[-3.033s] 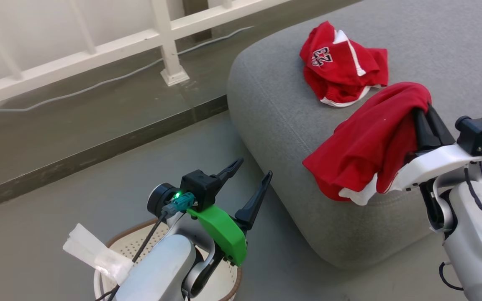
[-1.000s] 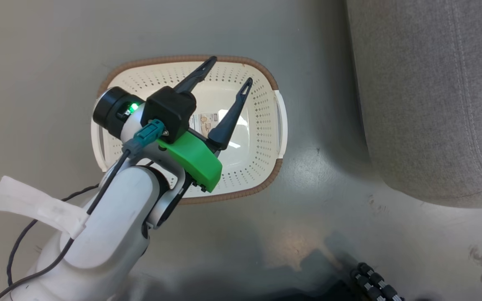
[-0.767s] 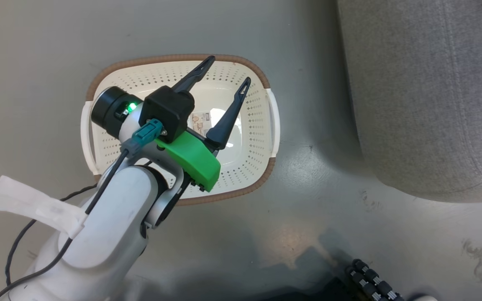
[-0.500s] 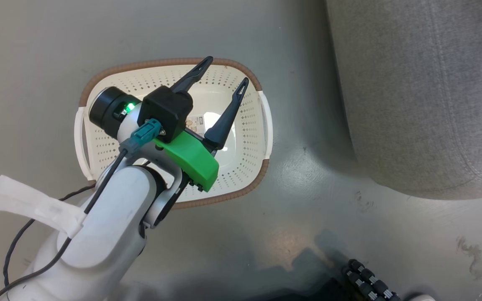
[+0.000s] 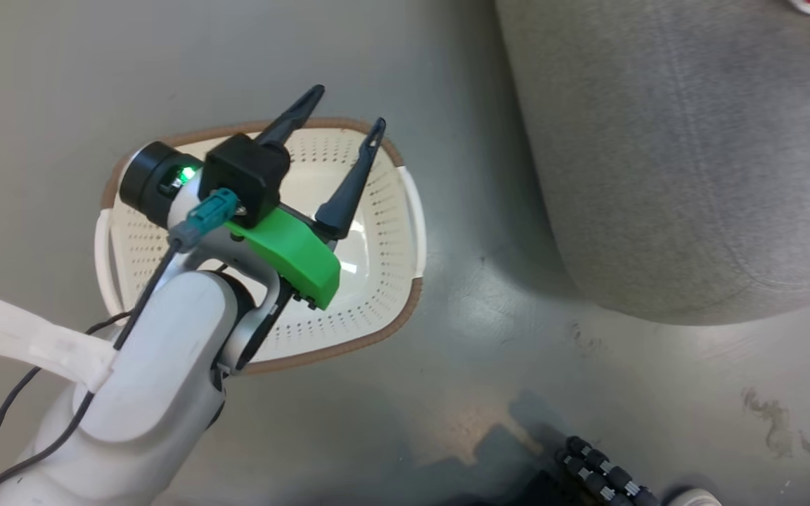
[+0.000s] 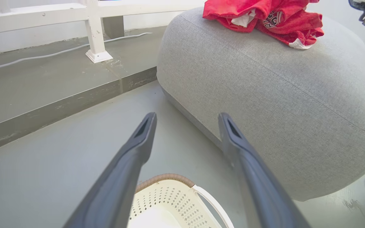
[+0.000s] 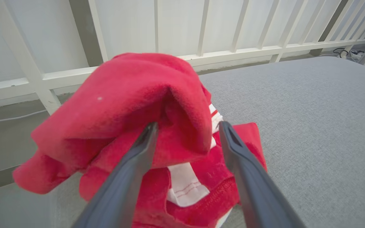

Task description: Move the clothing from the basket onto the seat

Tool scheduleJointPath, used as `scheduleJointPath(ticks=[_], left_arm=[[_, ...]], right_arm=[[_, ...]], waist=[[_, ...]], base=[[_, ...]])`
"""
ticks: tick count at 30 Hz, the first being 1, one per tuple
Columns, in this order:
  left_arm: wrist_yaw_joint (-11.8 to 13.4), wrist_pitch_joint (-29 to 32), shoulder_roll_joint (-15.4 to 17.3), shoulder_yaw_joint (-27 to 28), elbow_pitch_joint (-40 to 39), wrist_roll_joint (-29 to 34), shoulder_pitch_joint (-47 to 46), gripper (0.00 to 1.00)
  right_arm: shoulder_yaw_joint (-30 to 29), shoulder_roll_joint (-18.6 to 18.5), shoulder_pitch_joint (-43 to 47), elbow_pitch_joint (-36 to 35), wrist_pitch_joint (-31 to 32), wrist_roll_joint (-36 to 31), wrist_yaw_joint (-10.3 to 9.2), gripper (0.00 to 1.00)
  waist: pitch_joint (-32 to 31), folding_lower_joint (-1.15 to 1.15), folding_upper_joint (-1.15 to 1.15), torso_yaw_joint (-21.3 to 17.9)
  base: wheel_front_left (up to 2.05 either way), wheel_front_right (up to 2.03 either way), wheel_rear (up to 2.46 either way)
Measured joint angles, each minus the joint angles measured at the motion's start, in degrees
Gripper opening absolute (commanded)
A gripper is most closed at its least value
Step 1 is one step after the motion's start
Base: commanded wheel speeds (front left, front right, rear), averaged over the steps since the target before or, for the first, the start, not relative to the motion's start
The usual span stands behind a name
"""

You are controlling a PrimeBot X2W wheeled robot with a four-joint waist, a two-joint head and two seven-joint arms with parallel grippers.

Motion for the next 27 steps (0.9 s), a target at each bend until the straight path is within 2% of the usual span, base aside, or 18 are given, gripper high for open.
scheduleJointPath(ticks=[8, 16, 27], left_arm=[[0.0, -2.24, 0.45, 1.49, 2.16, -1.21, 0.52, 1.0], [0.11, -6.03, 0.48, 4.27, 5.39, -4.0, 3.96, 1.0], [1.45, -11.29, -1.37, 6.73, 9.02, -6.66, 8.24, 1.0]], right_arm=[[1.0, 0.74, 4.87, 0.77, -2.04, -0.13, 2.13, 1.0], [4.15, 2.0, 6.5, -1.65, -3.07, -2.78, 4.68, 1.0], [7.33, 5.77, 13.21, -4.85, -3.23, -3.88, 5.86, 1.0]], waist=[[-3.21, 0.0, 0.0, -2.38], [-8.12, -0.01, 0.0, -3.65], [-15.71, -0.01, 0.0, -1.43]], base=[[0.0, 0.0, 0.0], [0.0, 0.0, 0.0], [0.0, 0.0, 0.0]])
